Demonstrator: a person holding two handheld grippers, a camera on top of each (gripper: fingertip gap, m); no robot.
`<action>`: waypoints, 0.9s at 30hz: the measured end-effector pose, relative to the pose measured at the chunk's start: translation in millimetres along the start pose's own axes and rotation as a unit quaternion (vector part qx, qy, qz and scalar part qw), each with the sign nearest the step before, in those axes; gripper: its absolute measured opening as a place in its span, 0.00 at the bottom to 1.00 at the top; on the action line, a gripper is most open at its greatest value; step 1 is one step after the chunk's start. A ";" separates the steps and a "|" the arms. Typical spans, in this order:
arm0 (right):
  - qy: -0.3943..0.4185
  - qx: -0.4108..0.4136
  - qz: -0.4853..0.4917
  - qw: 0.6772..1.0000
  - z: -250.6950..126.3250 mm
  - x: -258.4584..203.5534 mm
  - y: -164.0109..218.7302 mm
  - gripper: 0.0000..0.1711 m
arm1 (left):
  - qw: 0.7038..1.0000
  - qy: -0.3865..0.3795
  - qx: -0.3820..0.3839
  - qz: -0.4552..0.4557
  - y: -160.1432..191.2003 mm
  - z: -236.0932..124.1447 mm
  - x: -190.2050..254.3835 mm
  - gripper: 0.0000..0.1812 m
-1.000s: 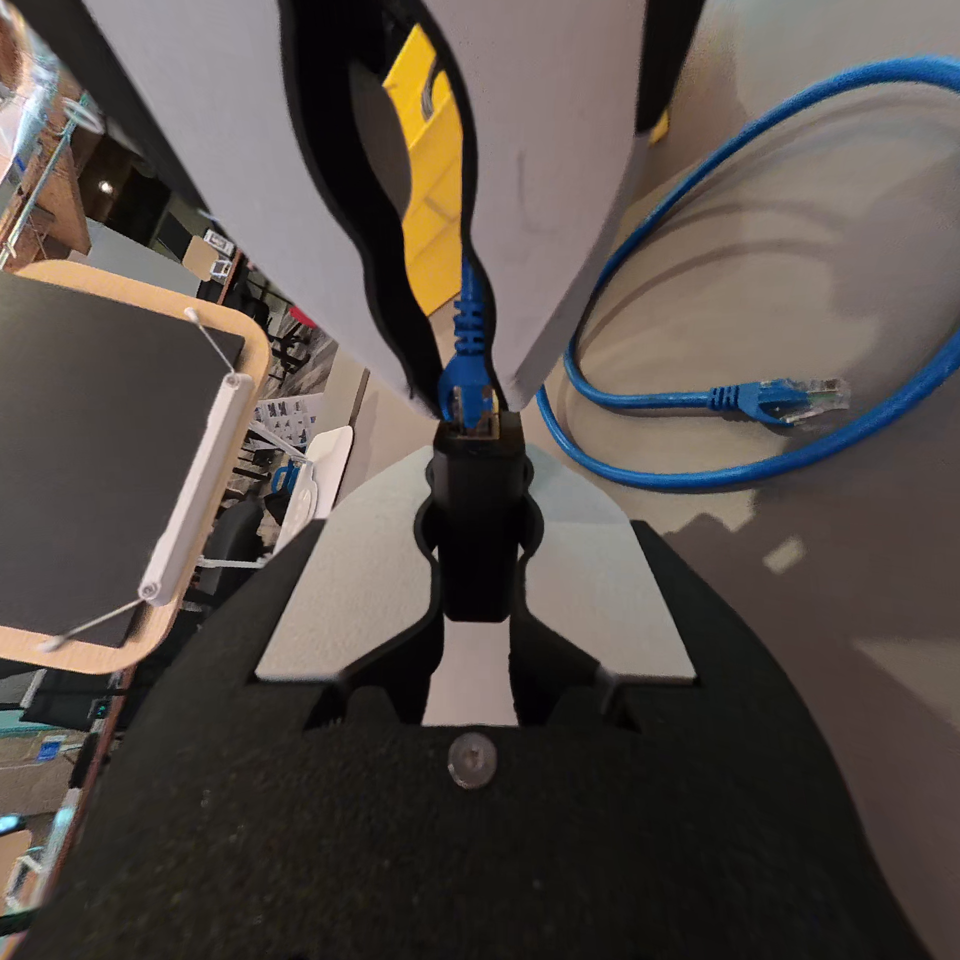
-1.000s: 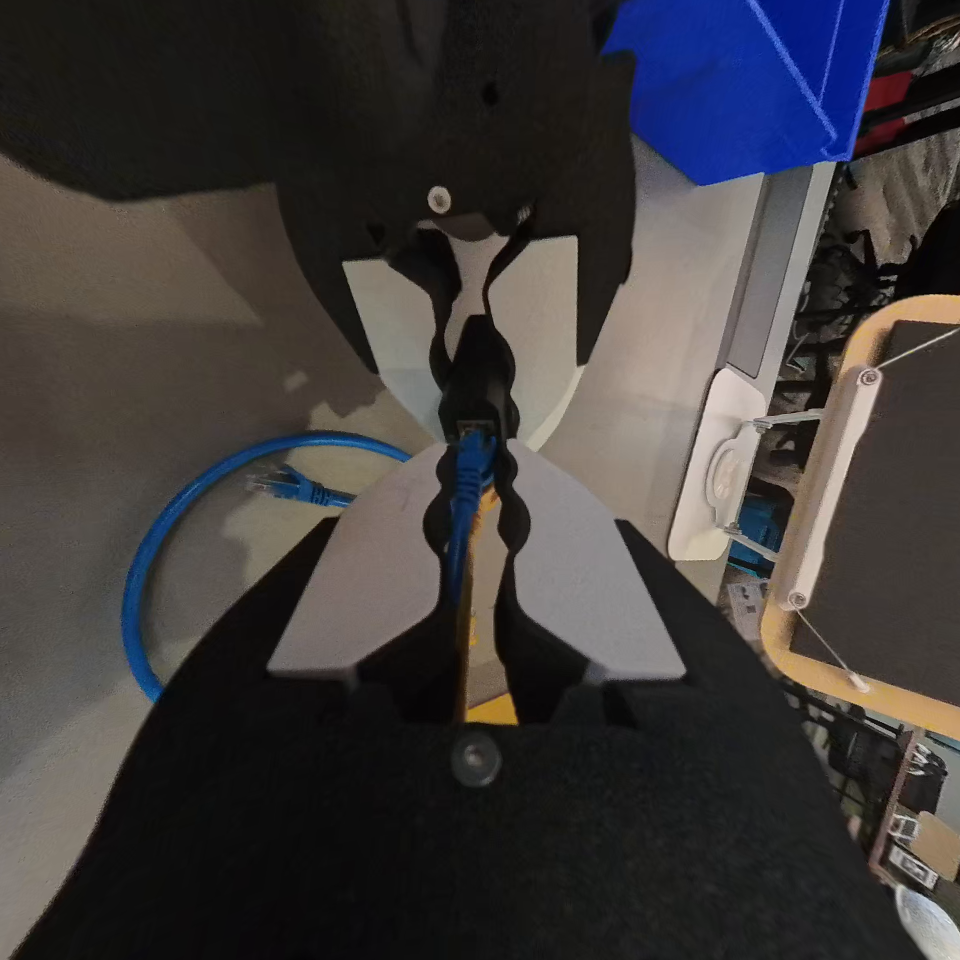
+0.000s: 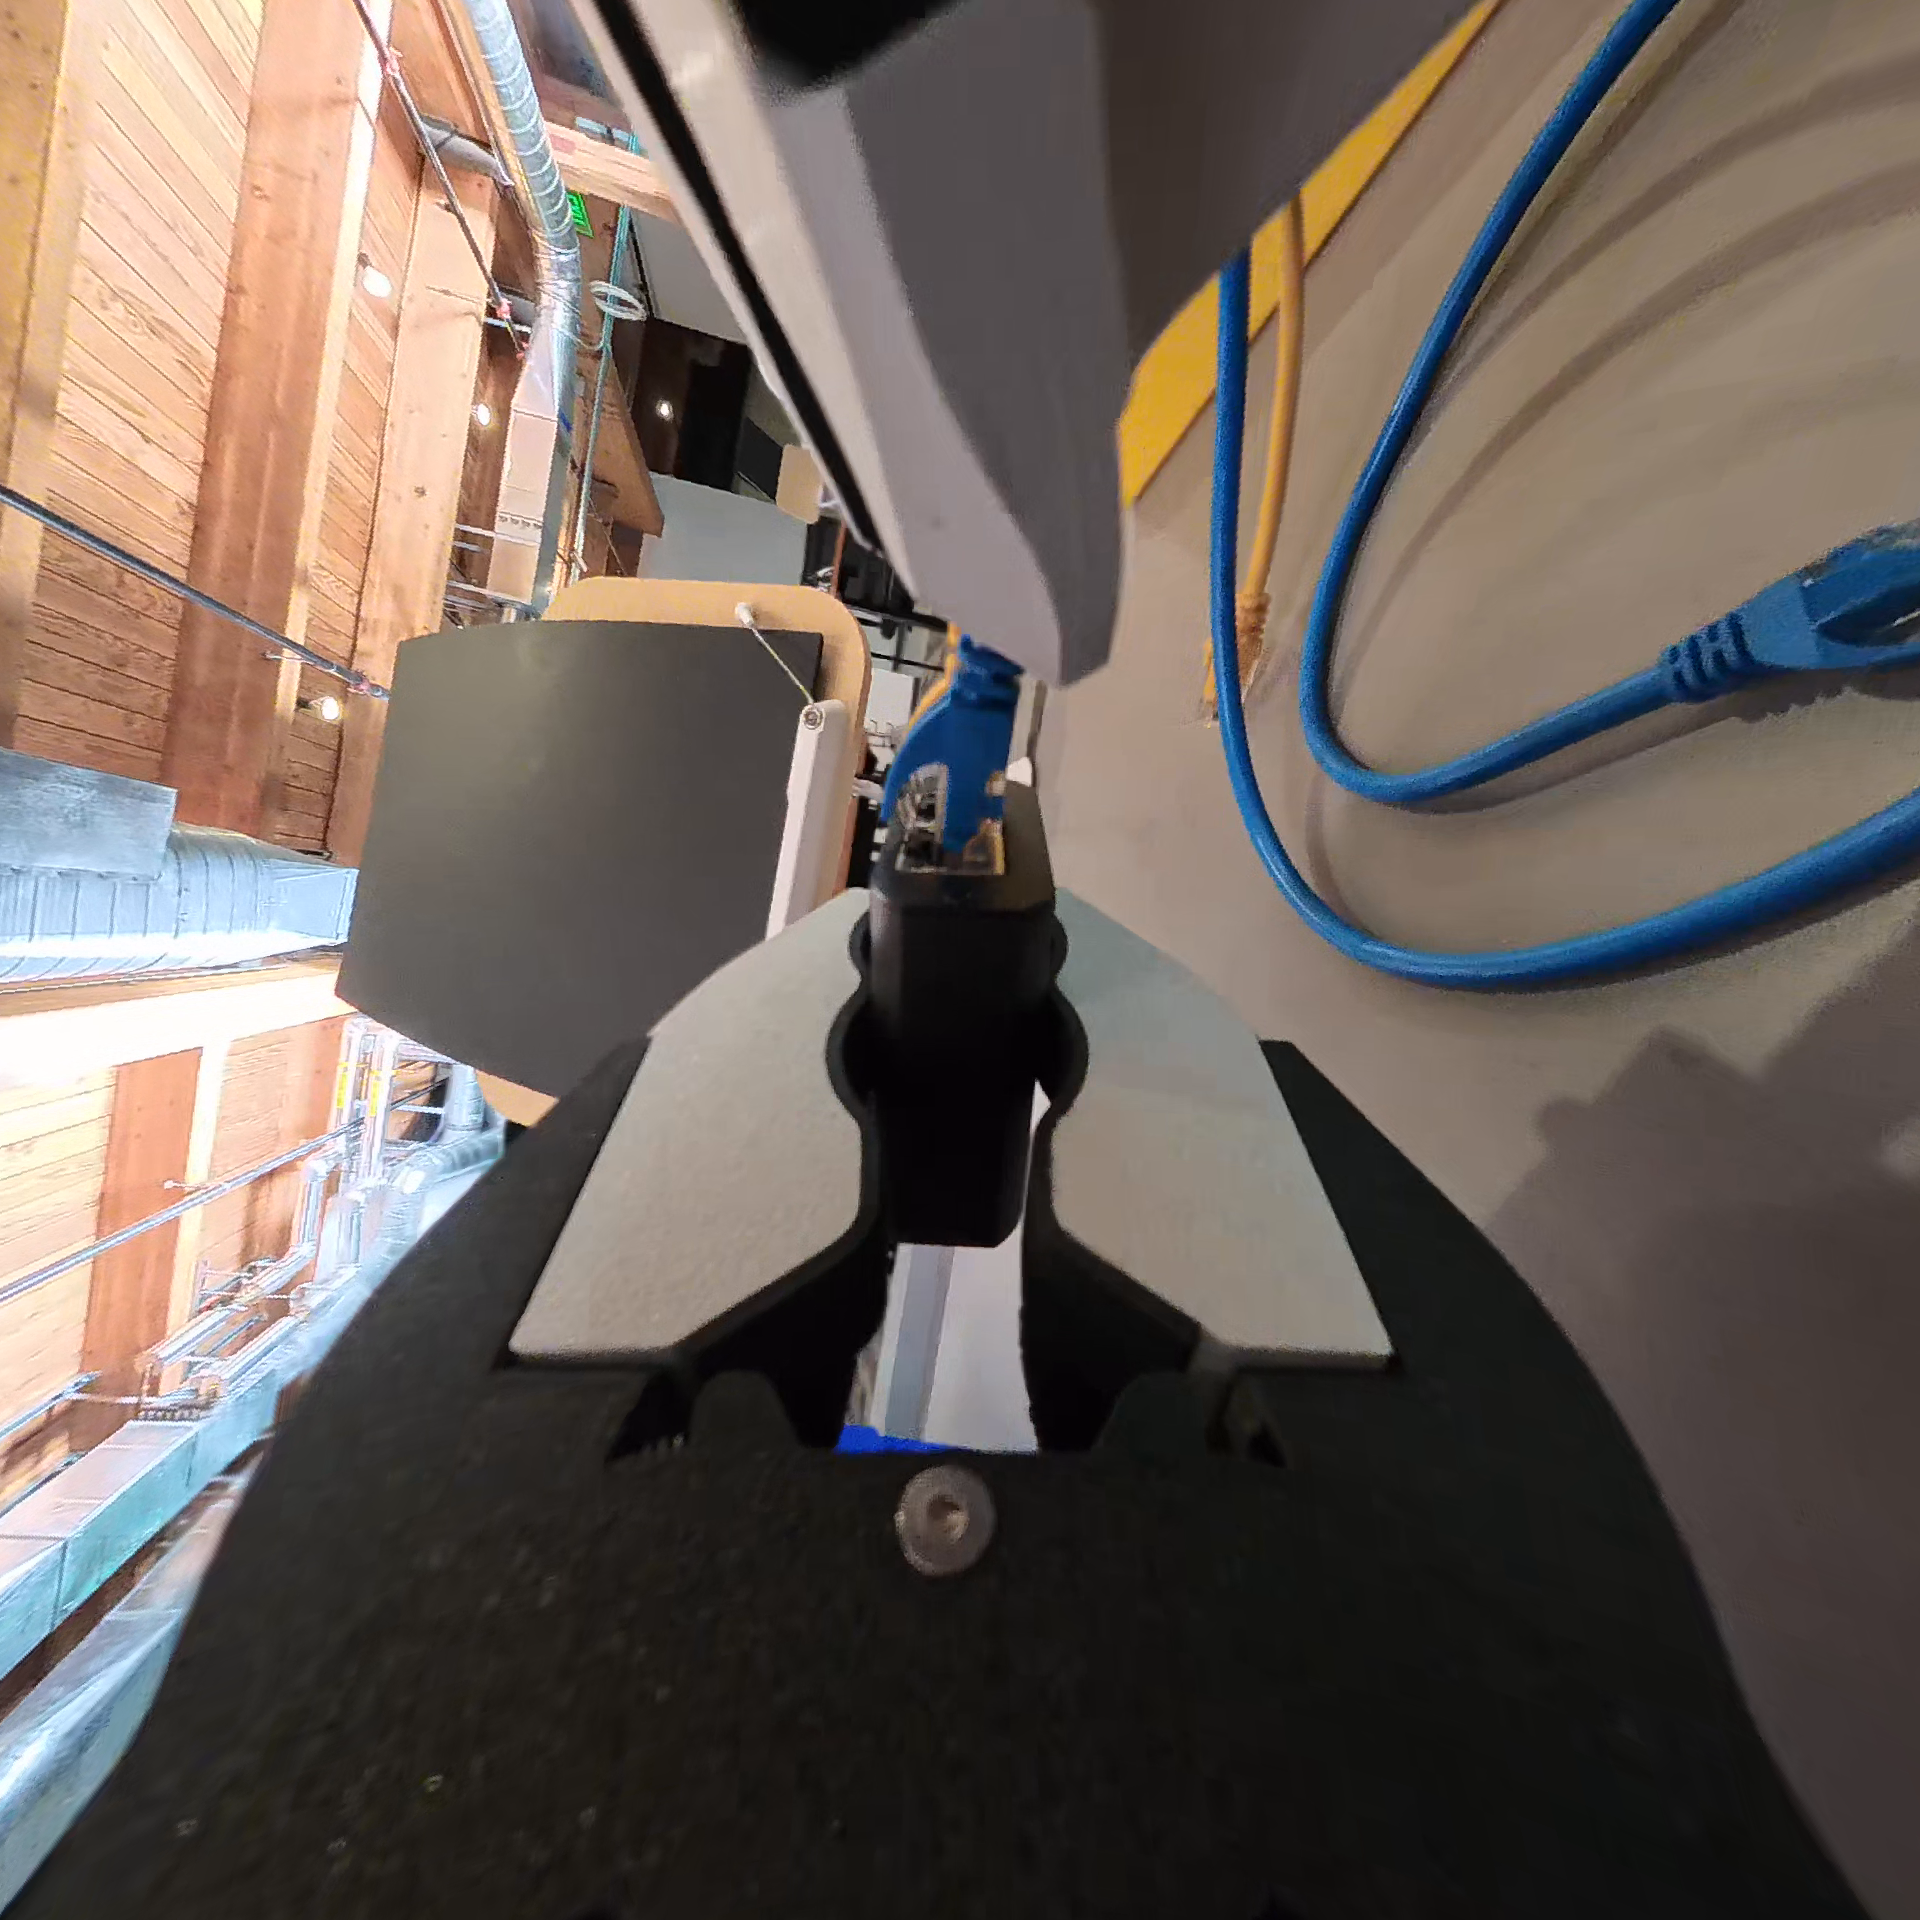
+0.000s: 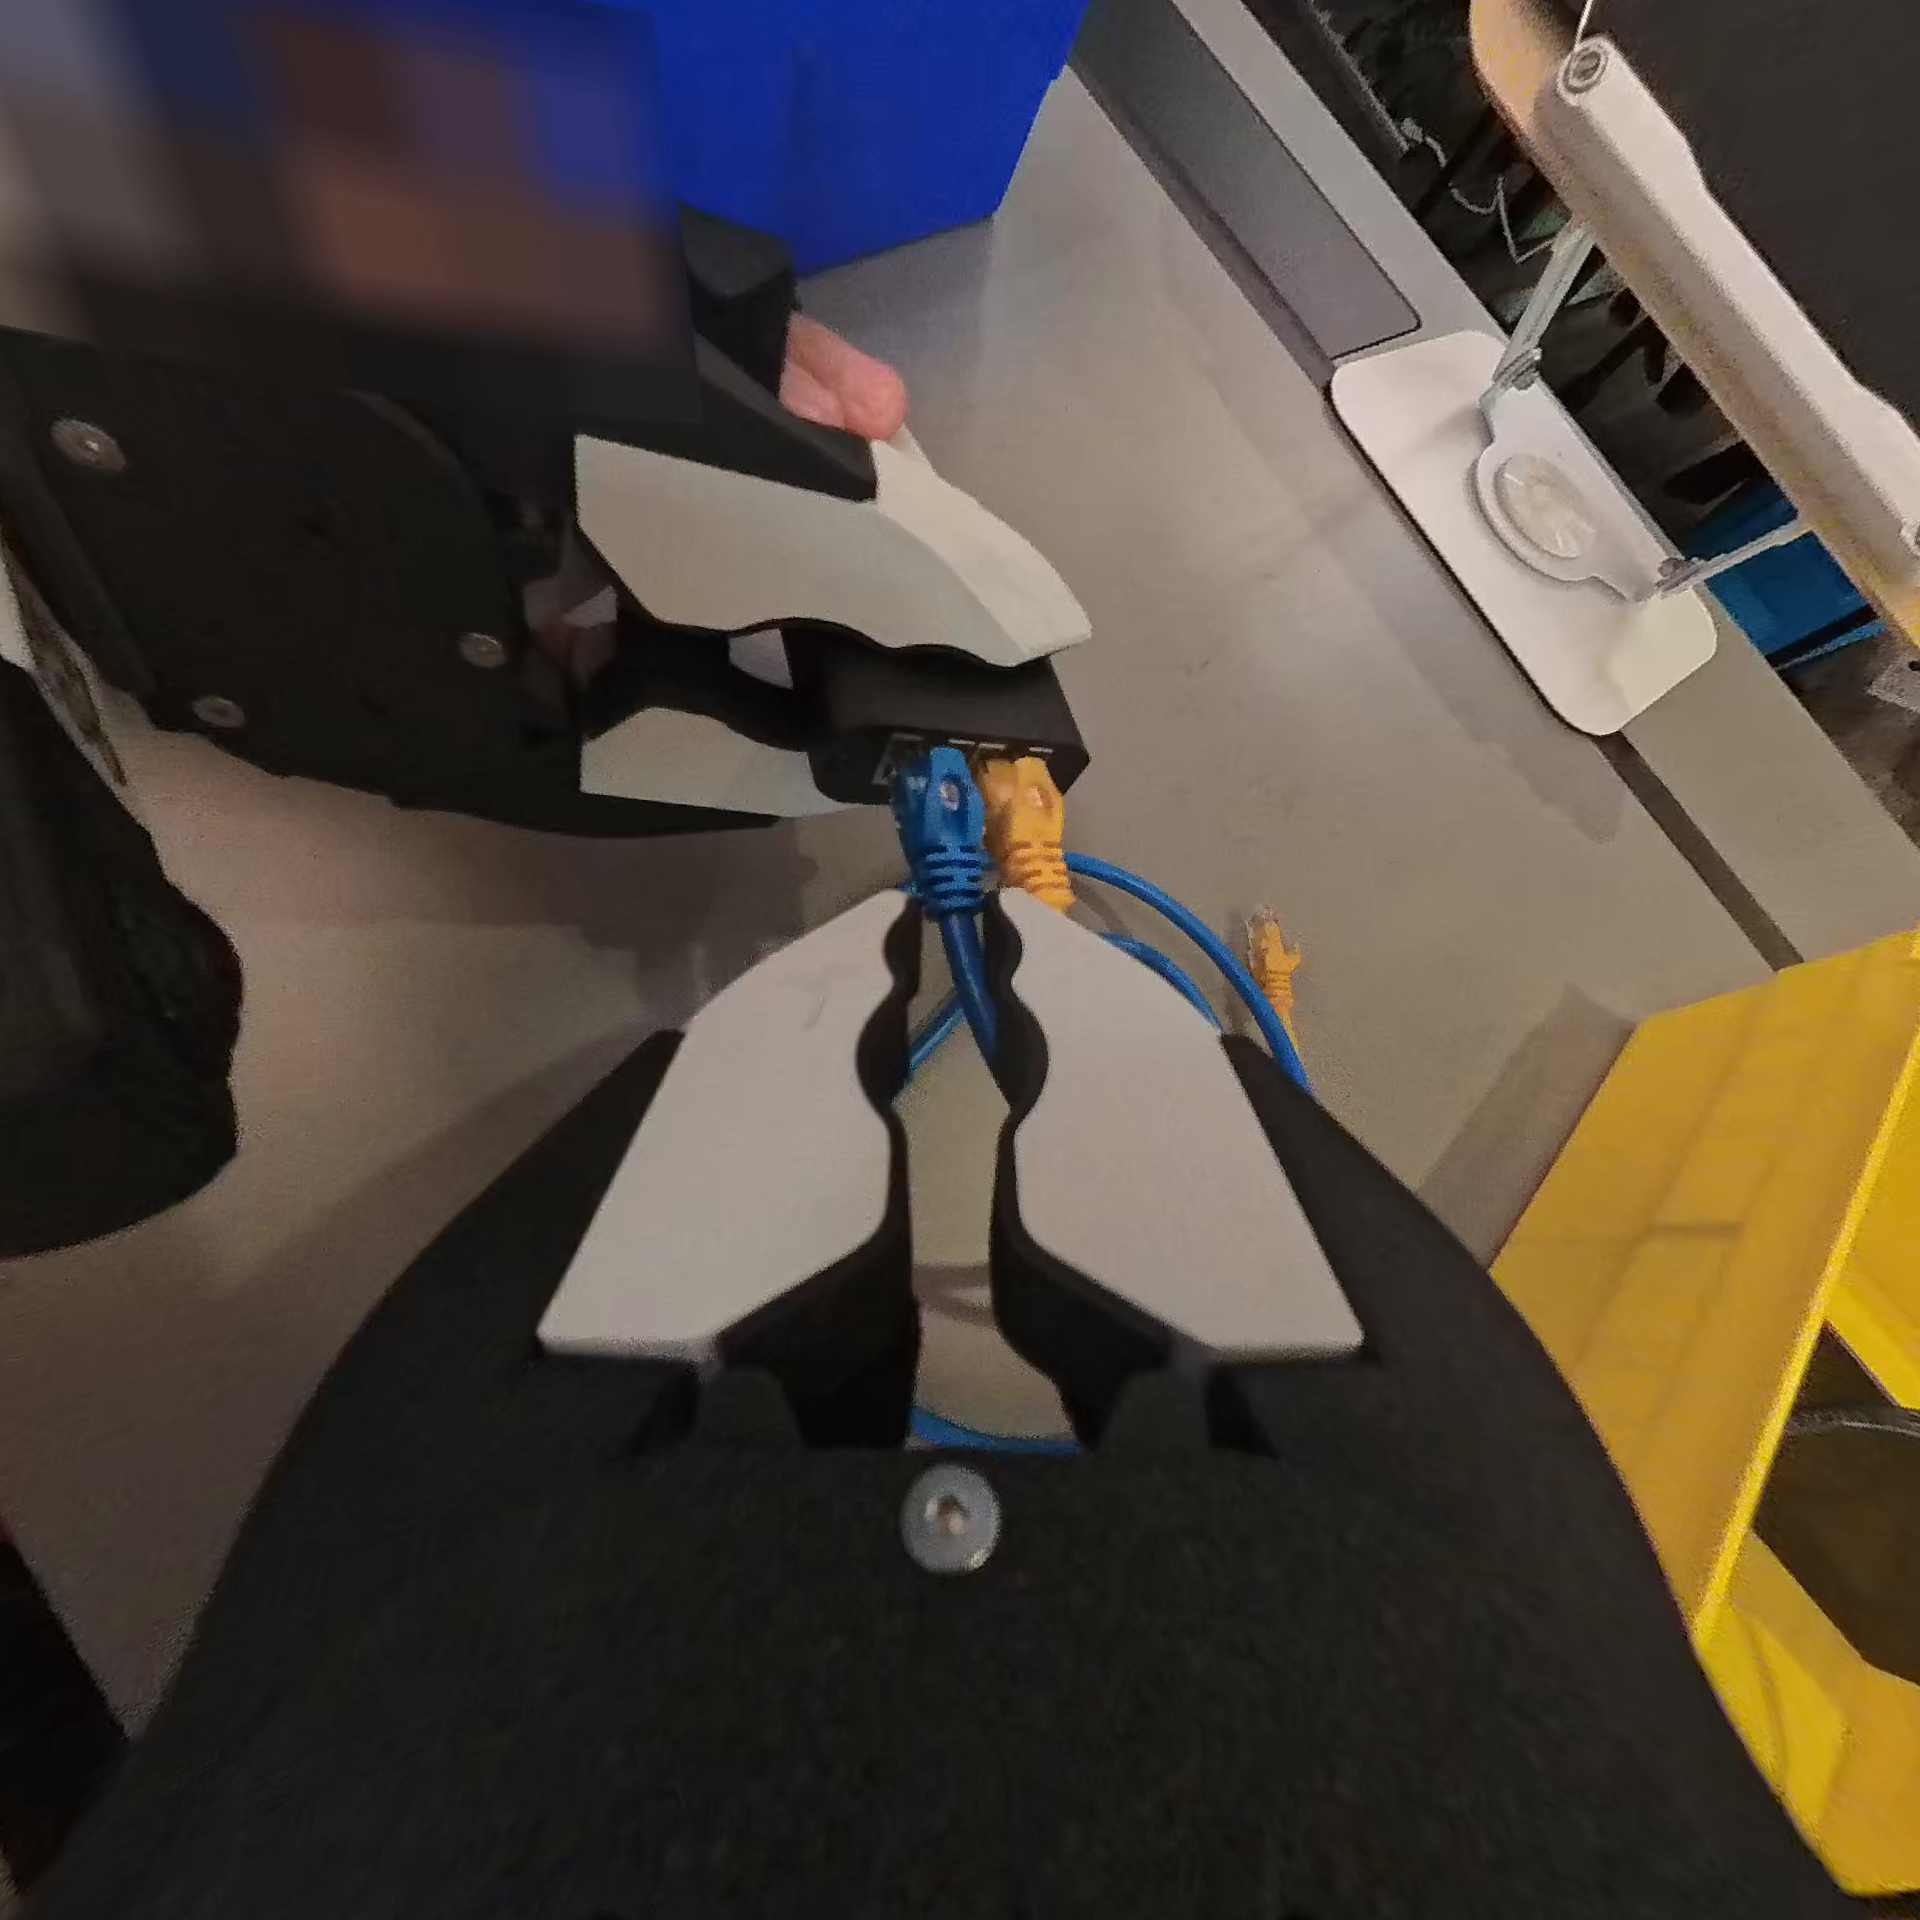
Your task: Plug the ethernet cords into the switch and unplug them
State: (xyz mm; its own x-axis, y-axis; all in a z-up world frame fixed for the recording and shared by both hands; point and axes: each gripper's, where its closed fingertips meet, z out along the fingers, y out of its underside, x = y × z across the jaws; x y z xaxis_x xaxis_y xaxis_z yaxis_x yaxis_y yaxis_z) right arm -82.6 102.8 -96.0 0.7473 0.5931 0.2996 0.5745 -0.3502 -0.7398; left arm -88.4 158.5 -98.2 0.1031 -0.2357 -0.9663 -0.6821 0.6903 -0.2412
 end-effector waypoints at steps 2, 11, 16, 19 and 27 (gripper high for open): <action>-0.019 -0.002 0.016 1.000 2.2 -1.3 1.6 0.06 | 1.000 -0.006 -0.003 0.013 1.3 0.2 -0.8 0.14; -0.127 0.000 0.051 0.991 -9.2 -5.2 15.4 0.05 | 0.999 0.037 0.017 -0.005 -10.8 -0.7 11.5 0.14; -0.159 0.007 0.091 0.983 -15.5 -8.6 25.3 0.05 | 0.999 0.044 0.010 0.008 -18.7 -2.9 17.8 0.15; -0.206 0.014 0.154 0.966 -17.3 -11.3 25.5 0.05 | 0.995 -0.029 0.009 0.099 -22.0 -4.5 7.2 0.14; -0.174 0.028 -0.108 0.979 -39.0 -21.1 2.8 0.15 | 0.998 -0.004 -0.014 0.063 -19.0 -7.5 13.3 0.14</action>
State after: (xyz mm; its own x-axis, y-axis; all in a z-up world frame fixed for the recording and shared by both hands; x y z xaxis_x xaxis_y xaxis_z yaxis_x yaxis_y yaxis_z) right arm -83.7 61.0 -80.9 0.4469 0.8627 0.2367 0.6799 -0.1556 -0.7166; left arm -79.5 137.1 -105.8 0.0220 -0.1427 -0.9895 -0.7095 0.6951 -0.1160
